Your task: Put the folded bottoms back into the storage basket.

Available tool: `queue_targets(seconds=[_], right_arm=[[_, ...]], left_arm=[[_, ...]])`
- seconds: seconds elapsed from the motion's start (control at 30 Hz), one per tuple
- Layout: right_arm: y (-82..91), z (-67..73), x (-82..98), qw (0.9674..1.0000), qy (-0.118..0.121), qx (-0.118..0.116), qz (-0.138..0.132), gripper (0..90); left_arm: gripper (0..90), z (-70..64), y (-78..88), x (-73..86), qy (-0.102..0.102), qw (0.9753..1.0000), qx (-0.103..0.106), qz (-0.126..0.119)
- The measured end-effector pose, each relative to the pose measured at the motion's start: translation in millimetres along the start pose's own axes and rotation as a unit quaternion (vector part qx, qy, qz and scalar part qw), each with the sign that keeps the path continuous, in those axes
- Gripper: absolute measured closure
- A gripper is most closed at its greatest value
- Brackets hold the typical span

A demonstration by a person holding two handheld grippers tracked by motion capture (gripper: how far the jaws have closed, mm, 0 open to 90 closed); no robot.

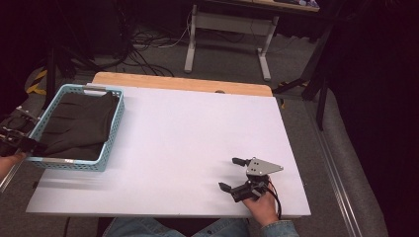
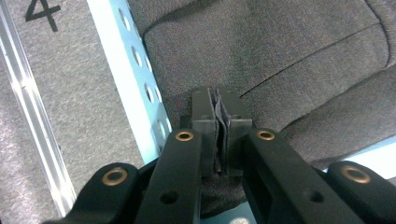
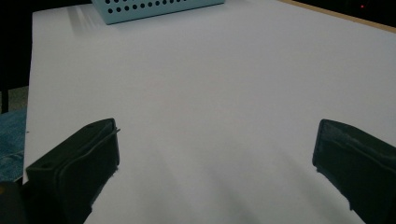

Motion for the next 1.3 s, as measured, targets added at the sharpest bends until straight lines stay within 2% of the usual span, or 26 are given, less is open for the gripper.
queue_targets(seconds=[0.17,0.3,0.47,0.67,0.77,0.9,1.1,1.17,1.27,1.3], right_arm=[[-0.1,-0.1,0.0,1.0,0.0,0.001,0.001,1.2],[-0.2,-0.1,0.0,1.0,0.0,0.001,0.001,1.2],[0.0,-0.2,0.0,1.0,0.0,0.001,0.001,1.2],[0.2,-0.3,0.1,1.0,0.0,0.0,-0.001,1.2],[0.3,-0.2,0.0,1.0,0.0,0.0,-0.001,1.2],[0.6,-0.2,0.0,1.0,0.0,-0.001,-0.002,1.2],[0.8,0.0,0.0,1.0,0.0,-0.002,-0.003,1.2],[0.8,0.0,0.0,1.0,0.001,-0.002,-0.002,1.2],[0.8,0.1,0.0,1.0,0.001,-0.002,-0.002,1.2],[0.7,0.1,0.0,1.0,0.001,-0.002,-0.002,1.3]], left_arm=[[86.6,-7.2,9.8,-4.7,-0.004,0.9993,0.015,-0.033],[88.5,-21.3,21.8,-11.8,-0.015,0.9965,0.039,-0.072],[89.4,-49.0,28.6,-23.2,-0.042,0.9917,0.065,-0.102],[89.4,-86.5,26.2,-35.8,-0.085,0.9863,0.092,-0.107],[89.4,-103.5,21.6,-41.5,-0.106,0.9839,0.102,-0.101],[89.4,-119.0,14.6,-46.9,-0.126,0.9824,0.104,-0.09],[89.5,-127.0,-5.5,-49.9,-0.144,0.9846,0.087,-0.049],[89.5,-126.0,-14.6,-49.0,-0.145,0.9859,0.081,-0.023],[89.5,-125.2,-28.4,-44.3,-0.152,0.9855,0.074,0.016],[89.4,-125.0,-31.1,-43.3,-0.152,0.9855,0.072,0.022]])
Point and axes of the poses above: each handheld gripper's, and its own axes: y roughly backward along the jaws, x roughly out of its underside, z roughly to its left, the point moved 4 cm from there along -y, roughly forward along the jaws, and after that the axes turned 10 degrees about y, right-handed, at the moved point
